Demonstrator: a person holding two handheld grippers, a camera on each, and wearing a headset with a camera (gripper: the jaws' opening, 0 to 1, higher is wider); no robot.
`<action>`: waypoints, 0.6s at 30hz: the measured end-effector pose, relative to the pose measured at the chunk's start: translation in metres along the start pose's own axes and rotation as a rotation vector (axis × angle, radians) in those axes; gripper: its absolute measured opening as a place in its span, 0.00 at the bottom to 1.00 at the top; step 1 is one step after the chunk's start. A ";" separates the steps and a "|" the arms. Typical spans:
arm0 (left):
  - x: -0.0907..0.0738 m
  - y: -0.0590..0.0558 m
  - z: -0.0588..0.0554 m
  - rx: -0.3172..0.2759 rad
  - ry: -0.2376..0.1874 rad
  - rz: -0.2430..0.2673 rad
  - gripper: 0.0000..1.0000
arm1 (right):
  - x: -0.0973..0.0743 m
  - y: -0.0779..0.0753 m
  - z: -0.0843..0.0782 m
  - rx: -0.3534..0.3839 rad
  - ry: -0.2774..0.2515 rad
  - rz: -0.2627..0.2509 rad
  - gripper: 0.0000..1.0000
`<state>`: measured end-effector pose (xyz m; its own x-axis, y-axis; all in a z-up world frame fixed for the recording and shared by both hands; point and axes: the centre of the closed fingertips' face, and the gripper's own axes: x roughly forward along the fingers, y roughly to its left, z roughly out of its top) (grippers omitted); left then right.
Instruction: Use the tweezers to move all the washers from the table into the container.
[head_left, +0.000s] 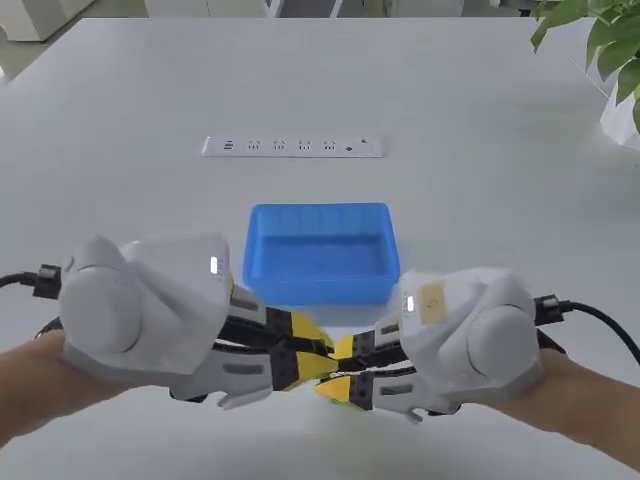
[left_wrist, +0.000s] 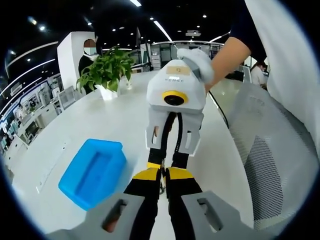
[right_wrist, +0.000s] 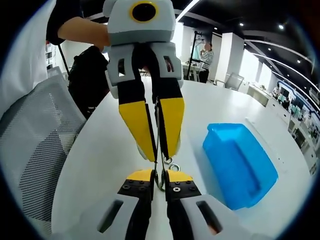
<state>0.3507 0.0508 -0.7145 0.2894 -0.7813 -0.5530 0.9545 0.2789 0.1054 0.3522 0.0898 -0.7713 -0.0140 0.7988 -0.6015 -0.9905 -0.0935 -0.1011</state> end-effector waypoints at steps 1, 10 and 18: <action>0.001 -0.001 -0.001 0.003 0.004 -0.004 0.07 | 0.000 0.000 -0.001 -0.007 0.005 0.000 0.09; -0.002 0.006 -0.005 -0.013 0.004 0.013 0.07 | 0.003 -0.003 -0.002 0.013 0.015 0.008 0.10; -0.001 0.007 -0.005 -0.015 0.001 0.012 0.07 | 0.006 -0.002 -0.006 0.017 0.027 0.023 0.10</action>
<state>0.3570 0.0562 -0.7173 0.3004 -0.7776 -0.5523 0.9499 0.2964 0.0993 0.3548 0.0915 -0.7790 -0.0330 0.7800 -0.6250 -0.9921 -0.1011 -0.0738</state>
